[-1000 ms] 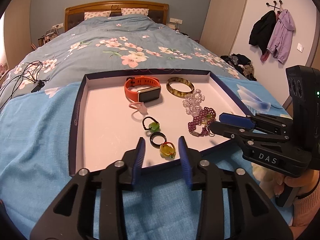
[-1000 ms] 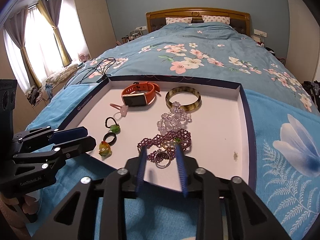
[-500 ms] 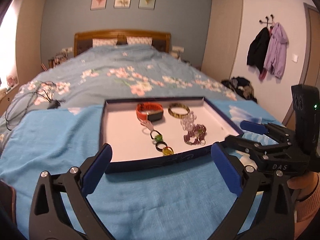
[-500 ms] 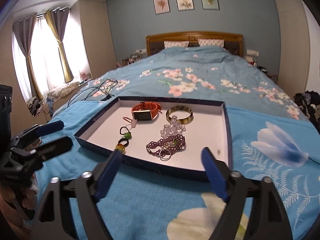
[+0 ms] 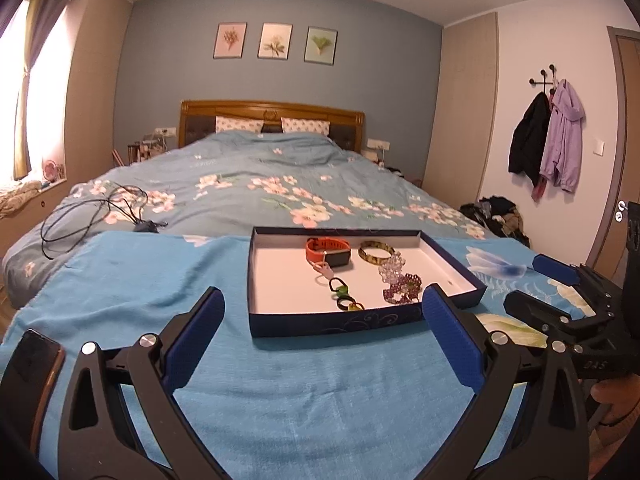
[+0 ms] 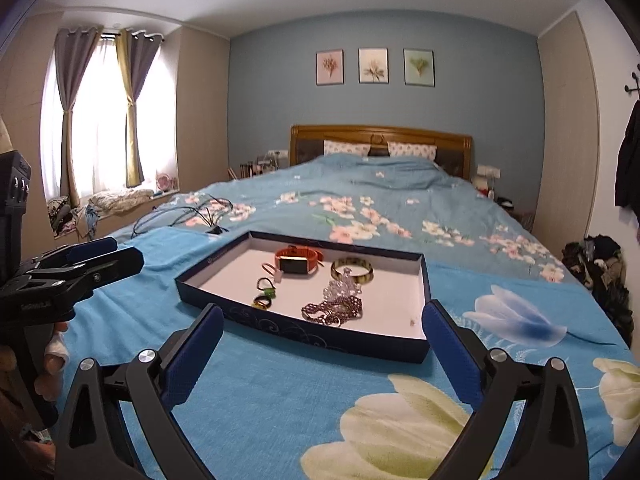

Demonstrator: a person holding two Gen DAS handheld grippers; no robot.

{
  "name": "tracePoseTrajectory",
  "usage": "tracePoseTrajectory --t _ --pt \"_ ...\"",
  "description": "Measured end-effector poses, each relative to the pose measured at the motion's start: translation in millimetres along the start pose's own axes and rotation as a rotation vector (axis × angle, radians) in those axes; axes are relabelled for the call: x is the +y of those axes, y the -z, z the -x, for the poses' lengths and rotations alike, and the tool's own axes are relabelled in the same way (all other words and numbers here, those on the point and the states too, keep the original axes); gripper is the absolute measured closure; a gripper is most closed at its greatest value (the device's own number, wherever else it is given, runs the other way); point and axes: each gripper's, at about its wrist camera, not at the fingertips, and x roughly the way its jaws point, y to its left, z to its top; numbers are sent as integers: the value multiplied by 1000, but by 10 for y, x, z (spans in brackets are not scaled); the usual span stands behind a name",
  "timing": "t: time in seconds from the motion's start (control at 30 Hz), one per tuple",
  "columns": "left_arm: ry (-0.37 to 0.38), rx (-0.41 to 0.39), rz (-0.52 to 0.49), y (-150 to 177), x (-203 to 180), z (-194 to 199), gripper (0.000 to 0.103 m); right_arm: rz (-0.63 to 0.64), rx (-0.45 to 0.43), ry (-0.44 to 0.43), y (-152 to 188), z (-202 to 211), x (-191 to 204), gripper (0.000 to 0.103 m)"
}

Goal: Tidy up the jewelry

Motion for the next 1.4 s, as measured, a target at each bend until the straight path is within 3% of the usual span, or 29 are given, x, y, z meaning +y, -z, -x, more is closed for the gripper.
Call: tracePoseTrajectory --t 0.2,0.4,0.67,1.4 --pt "-20 -93 -15 54 -68 302 6 -22 -65 25 32 197 2 7" --pt "-12 -122 1 97 -117 522 6 -14 -109 61 48 328 -2 7" --pt "-69 -166 -22 49 -239 674 6 -37 -128 119 64 414 -60 7" --pt "-105 -196 -15 -11 -322 823 6 -45 -154 143 94 548 -57 7"
